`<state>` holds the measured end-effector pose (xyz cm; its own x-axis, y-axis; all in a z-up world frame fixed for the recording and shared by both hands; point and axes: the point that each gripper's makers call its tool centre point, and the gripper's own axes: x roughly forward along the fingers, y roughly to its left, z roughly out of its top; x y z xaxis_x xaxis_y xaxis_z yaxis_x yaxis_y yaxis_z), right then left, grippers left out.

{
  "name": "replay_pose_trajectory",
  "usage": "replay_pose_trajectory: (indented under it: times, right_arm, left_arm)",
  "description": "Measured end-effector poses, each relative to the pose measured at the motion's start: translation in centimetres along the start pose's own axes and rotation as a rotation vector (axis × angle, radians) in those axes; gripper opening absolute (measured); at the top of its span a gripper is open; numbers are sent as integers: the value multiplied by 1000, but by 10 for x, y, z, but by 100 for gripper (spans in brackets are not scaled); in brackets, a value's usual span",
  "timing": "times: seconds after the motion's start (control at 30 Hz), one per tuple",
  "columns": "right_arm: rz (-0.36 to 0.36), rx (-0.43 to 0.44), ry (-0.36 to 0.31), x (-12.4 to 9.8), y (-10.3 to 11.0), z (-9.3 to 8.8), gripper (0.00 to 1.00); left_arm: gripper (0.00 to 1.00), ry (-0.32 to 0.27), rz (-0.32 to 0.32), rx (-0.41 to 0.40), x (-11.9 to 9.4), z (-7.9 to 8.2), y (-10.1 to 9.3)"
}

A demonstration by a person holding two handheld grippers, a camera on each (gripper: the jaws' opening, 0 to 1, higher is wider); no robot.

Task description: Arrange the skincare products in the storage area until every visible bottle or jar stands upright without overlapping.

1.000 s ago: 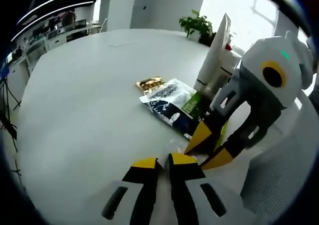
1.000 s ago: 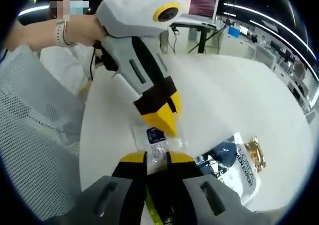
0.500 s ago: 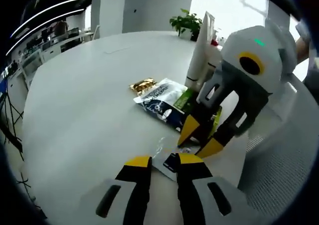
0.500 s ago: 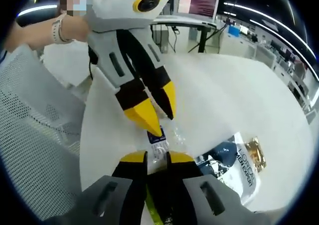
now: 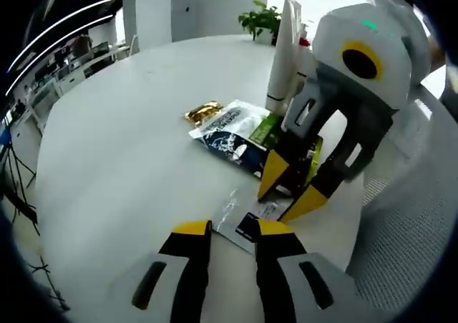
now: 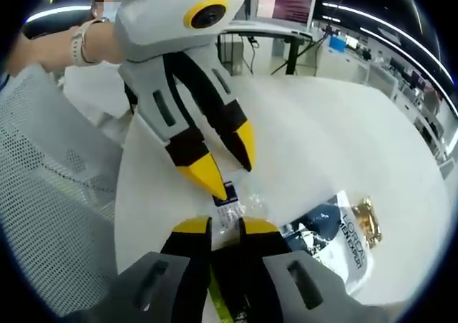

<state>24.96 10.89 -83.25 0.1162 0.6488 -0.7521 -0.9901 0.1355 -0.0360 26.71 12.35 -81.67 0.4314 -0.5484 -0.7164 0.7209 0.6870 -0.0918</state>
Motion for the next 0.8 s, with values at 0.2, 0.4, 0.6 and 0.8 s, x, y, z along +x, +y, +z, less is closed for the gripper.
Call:
replay_pose_trajectory:
  times: [0.2, 0.4, 0.6, 0.8]
  right_arm:
    - [5, -23, 17, 0, 0, 1, 19]
    - [-15, -35, -9, -12, -4, 14, 21]
    - [-53, -57, -53, -39, -7, 26, 21]
    - [-98, -57, -91, -70, -8, 32, 22]
  left_arm:
    - [18, 0, 19, 13, -8, -1, 4]
    - [18, -23, 46, -18, -20, 7, 9]
    - [19, -32, 67, -9, -35, 23, -1]
    - [23, -50, 91, -13, -47, 37, -14]
